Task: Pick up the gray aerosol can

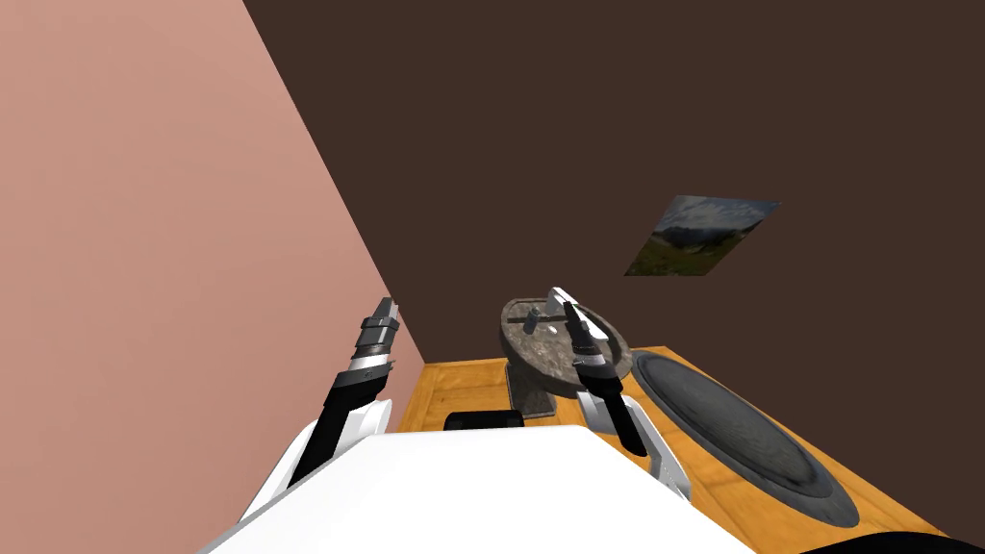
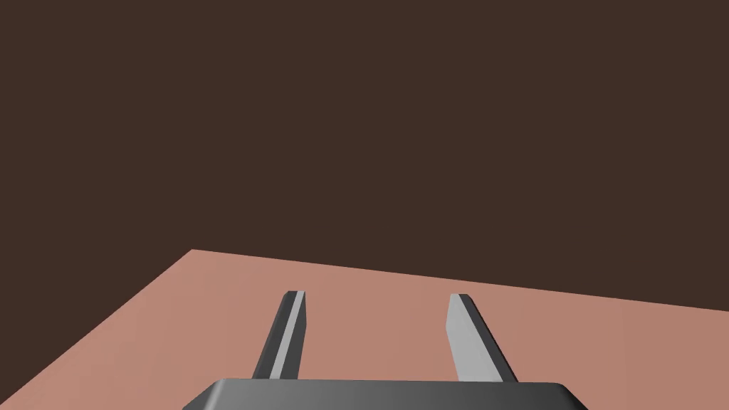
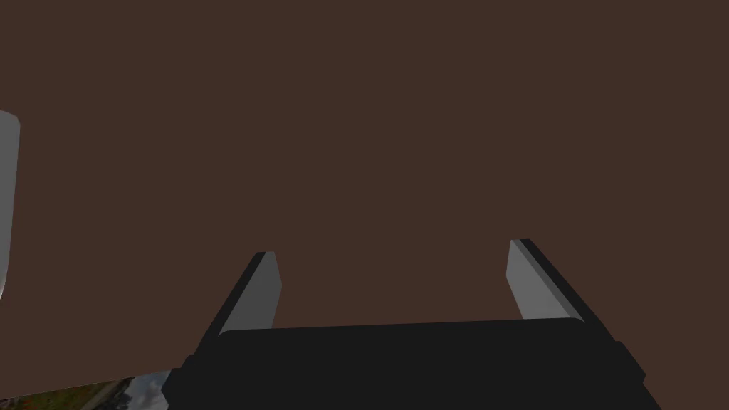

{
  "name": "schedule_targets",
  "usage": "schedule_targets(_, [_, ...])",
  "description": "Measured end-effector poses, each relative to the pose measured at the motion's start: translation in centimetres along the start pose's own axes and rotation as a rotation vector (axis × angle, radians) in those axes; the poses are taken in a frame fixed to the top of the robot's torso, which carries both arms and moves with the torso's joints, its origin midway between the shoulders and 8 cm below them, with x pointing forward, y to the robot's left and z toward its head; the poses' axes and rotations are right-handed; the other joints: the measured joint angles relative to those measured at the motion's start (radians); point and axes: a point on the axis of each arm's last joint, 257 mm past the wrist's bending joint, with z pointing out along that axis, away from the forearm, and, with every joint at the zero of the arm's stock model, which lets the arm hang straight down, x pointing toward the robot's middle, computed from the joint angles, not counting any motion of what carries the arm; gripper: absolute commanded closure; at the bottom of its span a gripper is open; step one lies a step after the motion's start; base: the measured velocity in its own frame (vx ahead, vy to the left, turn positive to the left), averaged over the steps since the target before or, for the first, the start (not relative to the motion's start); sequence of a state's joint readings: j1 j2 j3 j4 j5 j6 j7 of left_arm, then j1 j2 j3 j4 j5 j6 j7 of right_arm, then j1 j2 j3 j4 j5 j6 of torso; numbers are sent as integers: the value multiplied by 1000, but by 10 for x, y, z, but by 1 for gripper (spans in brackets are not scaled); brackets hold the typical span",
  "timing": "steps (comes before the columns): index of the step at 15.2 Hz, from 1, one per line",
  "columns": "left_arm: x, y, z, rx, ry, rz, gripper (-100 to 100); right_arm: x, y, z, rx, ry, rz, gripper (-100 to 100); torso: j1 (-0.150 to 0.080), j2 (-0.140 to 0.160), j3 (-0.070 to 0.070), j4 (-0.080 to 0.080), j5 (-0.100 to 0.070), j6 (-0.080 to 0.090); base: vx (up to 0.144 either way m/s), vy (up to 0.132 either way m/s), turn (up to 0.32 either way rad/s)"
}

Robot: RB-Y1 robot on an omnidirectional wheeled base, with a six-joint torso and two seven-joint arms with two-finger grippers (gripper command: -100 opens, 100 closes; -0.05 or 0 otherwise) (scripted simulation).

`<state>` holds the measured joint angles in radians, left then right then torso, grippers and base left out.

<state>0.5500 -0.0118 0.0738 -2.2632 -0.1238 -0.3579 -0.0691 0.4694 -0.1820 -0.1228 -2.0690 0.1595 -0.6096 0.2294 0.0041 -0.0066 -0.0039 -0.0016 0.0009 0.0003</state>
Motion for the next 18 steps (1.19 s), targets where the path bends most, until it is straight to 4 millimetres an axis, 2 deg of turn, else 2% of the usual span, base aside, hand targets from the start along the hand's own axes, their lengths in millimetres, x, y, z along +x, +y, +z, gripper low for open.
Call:
schedule_targets(7, [0,0,0,0,0,0,0,19,-40,-17,83,66,-166,-100,-1,2,2,1,0,0,47,54,-76])
schedule_targets(13, [0,0,0,0,0,0,0,37,-77,-42,154,133,-305,-100,-1,3,2,1,0,0,40,49,-78])
schedule_targets(18, [0,0,0,0,0,0,0,40,-88,-49,178,158,-351,-100,-2,4,2,1,0,0,23,29,-29])
